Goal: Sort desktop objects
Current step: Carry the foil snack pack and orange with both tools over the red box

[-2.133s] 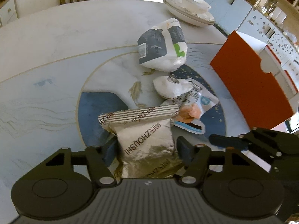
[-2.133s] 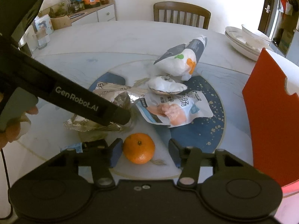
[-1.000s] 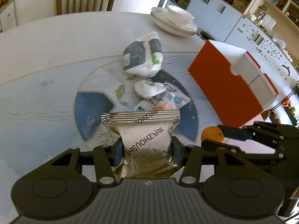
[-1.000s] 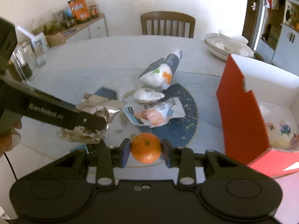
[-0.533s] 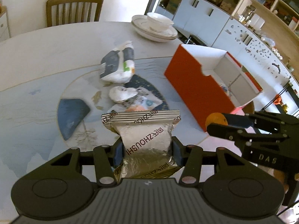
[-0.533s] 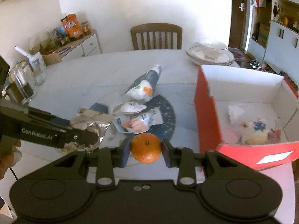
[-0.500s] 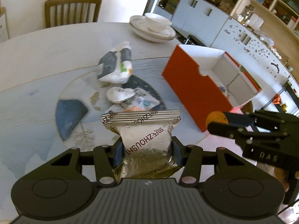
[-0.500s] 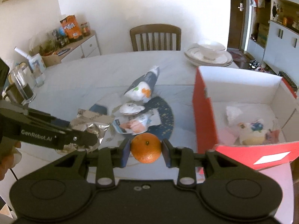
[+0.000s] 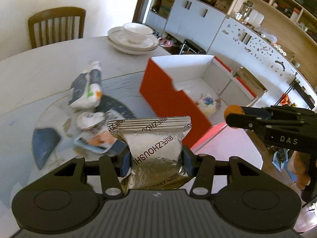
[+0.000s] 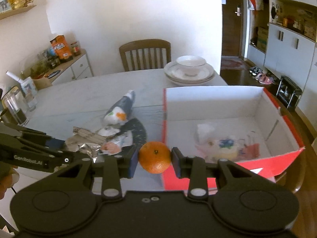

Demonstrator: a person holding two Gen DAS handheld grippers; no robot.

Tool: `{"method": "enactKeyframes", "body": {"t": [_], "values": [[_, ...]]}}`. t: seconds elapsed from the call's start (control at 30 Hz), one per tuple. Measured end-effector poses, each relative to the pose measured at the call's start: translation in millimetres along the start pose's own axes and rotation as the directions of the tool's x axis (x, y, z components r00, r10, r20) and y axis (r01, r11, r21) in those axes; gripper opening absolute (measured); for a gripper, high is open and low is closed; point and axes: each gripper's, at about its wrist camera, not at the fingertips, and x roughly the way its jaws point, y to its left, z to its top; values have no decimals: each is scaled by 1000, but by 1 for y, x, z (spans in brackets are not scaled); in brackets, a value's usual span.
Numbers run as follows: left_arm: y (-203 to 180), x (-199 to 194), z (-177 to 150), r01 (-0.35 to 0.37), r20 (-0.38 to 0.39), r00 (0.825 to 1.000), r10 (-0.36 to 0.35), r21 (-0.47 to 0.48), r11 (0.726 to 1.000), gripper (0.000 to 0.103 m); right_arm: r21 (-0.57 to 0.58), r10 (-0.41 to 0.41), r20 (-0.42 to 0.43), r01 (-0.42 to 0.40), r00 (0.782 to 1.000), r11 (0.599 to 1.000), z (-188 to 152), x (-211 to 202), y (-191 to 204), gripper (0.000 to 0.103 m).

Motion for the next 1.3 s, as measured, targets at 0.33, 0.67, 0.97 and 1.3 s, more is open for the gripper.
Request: {"method": "enactKeyframes", "body": {"t": [0.33, 0.67, 0.97, 1.3], "values": [[-52, 25, 25, 24, 9, 1000, -24, 53, 998, 51, 32, -10, 13, 9, 1000, 999, 1, -6, -49, 35], [-103, 56, 49, 33, -11, 999, -32, 112, 993, 51, 54, -21, 26, 19, 999, 998, 11, -4, -107, 35], [-132, 90, 69, 34, -52, 998, -27, 134, 990, 51, 67, -20, 24, 18, 999, 998, 28, 8, -152, 35], [-150, 133, 95, -11, -94, 995, 28, 174, 985, 51, 75, -5, -35, 8, 999, 997, 50, 47, -184, 35]]}}
